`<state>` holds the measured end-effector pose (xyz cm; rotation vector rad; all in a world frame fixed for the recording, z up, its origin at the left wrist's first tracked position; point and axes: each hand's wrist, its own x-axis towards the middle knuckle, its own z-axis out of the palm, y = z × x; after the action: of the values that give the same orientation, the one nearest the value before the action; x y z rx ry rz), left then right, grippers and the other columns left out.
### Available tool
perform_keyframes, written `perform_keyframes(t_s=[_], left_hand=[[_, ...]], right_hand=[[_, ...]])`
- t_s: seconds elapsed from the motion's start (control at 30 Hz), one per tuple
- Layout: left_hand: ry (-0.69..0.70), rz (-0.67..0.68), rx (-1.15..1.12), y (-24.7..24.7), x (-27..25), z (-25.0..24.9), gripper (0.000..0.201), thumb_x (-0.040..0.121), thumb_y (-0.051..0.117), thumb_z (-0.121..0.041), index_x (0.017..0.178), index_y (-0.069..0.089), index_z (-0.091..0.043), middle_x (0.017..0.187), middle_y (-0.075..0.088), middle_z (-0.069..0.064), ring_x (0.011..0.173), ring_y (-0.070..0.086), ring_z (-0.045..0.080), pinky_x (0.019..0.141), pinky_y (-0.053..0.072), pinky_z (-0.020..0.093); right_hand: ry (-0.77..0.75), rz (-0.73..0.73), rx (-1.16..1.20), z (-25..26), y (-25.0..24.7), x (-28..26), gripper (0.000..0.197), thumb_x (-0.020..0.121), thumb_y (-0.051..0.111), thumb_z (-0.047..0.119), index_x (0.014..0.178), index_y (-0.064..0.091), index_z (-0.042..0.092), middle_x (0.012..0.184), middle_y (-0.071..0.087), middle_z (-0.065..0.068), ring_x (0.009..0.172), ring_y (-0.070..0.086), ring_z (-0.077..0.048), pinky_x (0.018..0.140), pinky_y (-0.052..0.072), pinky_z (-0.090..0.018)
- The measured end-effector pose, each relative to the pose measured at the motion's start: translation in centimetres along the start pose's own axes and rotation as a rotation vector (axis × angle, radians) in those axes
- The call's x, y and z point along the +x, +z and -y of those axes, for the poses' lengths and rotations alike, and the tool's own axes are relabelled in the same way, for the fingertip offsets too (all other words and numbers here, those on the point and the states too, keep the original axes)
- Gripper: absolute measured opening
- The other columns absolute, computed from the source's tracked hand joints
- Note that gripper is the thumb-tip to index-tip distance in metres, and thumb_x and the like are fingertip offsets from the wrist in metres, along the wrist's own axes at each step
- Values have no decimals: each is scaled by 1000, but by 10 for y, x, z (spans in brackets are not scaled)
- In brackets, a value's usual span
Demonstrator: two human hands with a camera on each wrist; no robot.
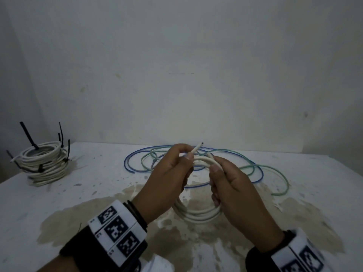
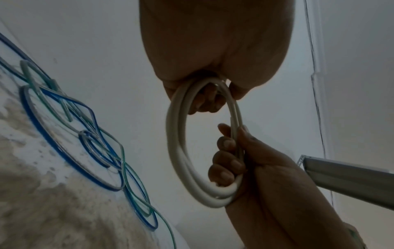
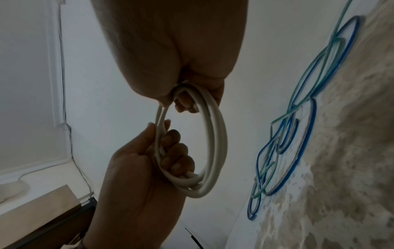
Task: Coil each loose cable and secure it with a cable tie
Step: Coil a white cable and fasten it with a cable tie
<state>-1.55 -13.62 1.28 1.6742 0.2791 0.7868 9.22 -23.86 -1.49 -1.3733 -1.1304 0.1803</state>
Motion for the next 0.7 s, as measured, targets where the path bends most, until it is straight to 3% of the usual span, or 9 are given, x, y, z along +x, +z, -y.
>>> perform_keyframes(t_s=[0.13, 0.27, 0.37, 0.43, 0.53, 0.7], left_hand=[[49, -20, 73, -2, -2, 3, 18, 99, 43, -16, 97, 61, -11, 57, 48, -5, 50, 36, 14, 46, 32, 26], [37, -26, 32, -2, -2, 4, 18, 97, 47, -11, 94, 65, -12, 55, 44, -4, 51, 35, 15, 48, 29, 28], [52, 14, 75, -4, -1, 7, 20, 97, 50, -16, 96, 69, -13, 58, 43, -5, 51, 36, 11, 50, 30, 25], [87, 43, 165, -4, -1, 9, 19, 96, 53, -25, 95, 71, -19, 57, 47, -11, 52, 39, 8, 53, 34, 24], [106, 40, 236, -3, -1, 10, 21, 85, 52, -40, 85, 68, -26, 58, 46, -6, 52, 39, 11, 55, 34, 30], [37, 60, 196, -5, 1, 7, 24, 85, 54, -34, 66, 64, -26, 50, 42, -7, 44, 36, 8, 50, 31, 26]], right_hand=[[-29, 3, -37, -1, -6, -2, 12, 95, 46, 39, 95, 58, 41, 71, 58, 6, 54, 49, -9, 55, 42, -32], [-76, -7, -112, 0, -7, -4, 21, 97, 47, 26, 99, 63, 39, 60, 57, 24, 55, 53, -2, 58, 39, -16], [-79, -44, -94, -7, -5, -5, 21, 95, 47, 35, 107, 63, 41, 70, 57, 31, 69, 54, 2, 71, 42, -24], [-84, -61, -78, -8, -4, -5, 24, 90, 45, 39, 105, 63, 45, 72, 57, 30, 70, 54, 1, 71, 43, -28], [-102, -106, -73, -11, -2, -4, 21, 88, 44, 48, 99, 60, 58, 73, 58, 26, 70, 53, 0, 70, 44, -30], [-72, -102, -42, -18, 0, -2, 28, 81, 44, 59, 103, 59, 53, 76, 57, 28, 78, 50, 2, 76, 43, -32]])
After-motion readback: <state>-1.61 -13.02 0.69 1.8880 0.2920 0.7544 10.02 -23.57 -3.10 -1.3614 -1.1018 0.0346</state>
